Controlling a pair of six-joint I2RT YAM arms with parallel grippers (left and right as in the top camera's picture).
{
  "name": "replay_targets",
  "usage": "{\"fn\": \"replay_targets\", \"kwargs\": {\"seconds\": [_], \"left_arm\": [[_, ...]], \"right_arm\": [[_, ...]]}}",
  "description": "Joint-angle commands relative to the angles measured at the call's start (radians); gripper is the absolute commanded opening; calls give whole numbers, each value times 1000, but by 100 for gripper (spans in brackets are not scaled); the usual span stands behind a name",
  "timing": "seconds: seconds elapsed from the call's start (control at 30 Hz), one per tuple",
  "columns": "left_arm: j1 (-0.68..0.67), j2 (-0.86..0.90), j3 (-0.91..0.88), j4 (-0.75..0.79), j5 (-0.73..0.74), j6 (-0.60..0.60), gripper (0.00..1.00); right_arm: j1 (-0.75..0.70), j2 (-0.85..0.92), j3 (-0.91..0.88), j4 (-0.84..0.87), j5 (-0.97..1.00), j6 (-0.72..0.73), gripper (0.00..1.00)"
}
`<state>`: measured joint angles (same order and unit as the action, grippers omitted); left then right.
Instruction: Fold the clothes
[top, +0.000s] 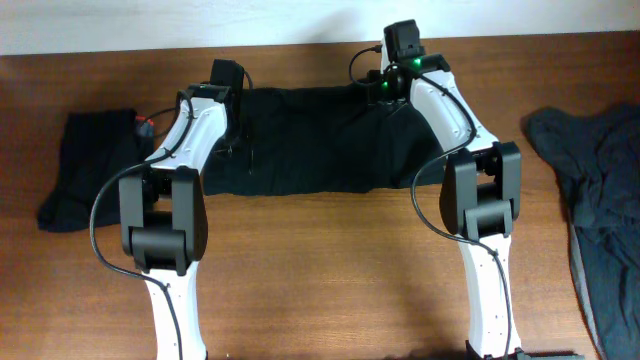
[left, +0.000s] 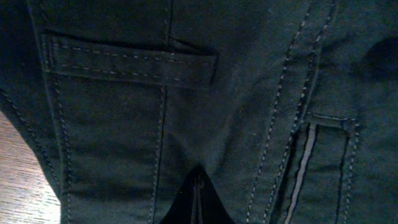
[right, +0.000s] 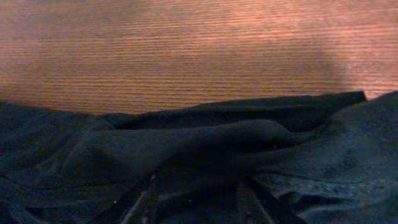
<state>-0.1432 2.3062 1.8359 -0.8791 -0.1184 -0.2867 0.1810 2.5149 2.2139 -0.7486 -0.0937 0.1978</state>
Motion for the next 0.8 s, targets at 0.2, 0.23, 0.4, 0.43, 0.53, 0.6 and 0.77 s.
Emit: {"fn": "replay_targets", "kwargs": {"seconds": [0.2,0.23,0.4,0.43,0.53,0.6,0.77], "left_arm": [[2,35,-4,-5,-21,12,0],[2,35,-4,-5,-21,12,1],[2,36,-4,-5,-21,12,1],[2,36,-4,-5,-21,12,1],[2,36,-4,-5,-21,12,0],[2,36,-4,-5,-21,12,1],[2,36,-4,-5,-21,12,1]], "right_arm": [[-26,12,12,38,27,0,17],[-25,13,12,53,27,0,17],[-25,17,11,116,28,0,24],[-25,22,11,124,28,0,24],[-25,44,11,123,28,0,24],[-25,64,11,112,27,0,23],[-25,86,11,102,27,0,23]]}}
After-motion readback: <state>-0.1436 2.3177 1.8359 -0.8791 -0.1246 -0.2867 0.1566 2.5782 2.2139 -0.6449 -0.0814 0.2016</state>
